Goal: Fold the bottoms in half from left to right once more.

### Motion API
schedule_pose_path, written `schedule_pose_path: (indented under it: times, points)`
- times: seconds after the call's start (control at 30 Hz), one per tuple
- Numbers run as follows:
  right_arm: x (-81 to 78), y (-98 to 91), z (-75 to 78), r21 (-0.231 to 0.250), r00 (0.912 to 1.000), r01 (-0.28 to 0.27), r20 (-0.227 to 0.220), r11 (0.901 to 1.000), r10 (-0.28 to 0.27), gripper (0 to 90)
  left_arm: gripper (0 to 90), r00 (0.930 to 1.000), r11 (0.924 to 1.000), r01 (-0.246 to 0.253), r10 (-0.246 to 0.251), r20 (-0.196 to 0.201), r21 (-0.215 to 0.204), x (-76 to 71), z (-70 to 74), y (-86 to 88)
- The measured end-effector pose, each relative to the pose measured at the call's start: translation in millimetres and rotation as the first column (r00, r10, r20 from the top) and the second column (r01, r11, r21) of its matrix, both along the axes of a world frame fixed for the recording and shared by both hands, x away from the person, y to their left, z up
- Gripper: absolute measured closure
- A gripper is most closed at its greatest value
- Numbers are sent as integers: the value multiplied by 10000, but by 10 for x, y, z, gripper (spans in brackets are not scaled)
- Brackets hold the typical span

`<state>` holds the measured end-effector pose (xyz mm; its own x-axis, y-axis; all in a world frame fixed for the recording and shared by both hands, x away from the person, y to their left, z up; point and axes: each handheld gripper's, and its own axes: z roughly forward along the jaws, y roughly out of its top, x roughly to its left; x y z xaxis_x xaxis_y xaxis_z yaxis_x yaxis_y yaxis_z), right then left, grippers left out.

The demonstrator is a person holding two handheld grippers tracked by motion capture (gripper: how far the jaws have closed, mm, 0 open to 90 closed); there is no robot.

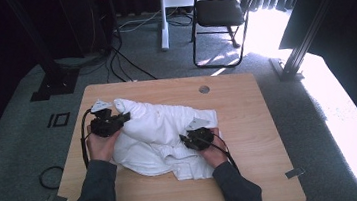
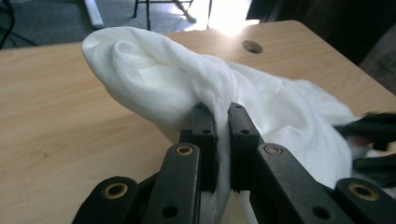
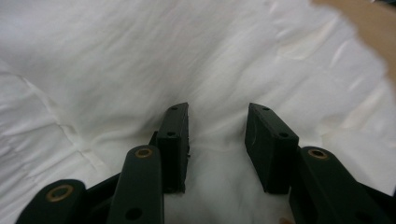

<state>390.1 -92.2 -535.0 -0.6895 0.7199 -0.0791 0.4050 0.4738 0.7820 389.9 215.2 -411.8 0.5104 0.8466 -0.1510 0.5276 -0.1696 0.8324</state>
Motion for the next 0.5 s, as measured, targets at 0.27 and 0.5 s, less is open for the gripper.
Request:
schedule_pose_path:
  times: [0.27, 0.5]
  points:
    - [47, 218, -125, 280, 9989, 272, -402, 9992, -260, 620, 857, 9943, 9953, 919, -935, 517, 319, -53, 292, -454]
    - [51, 315, -128, 591, 9990, 173, -434, 9981, -148, 575, 856, 9826, 9820, 1704, -1755, 604, 808, -45, 307, -939]
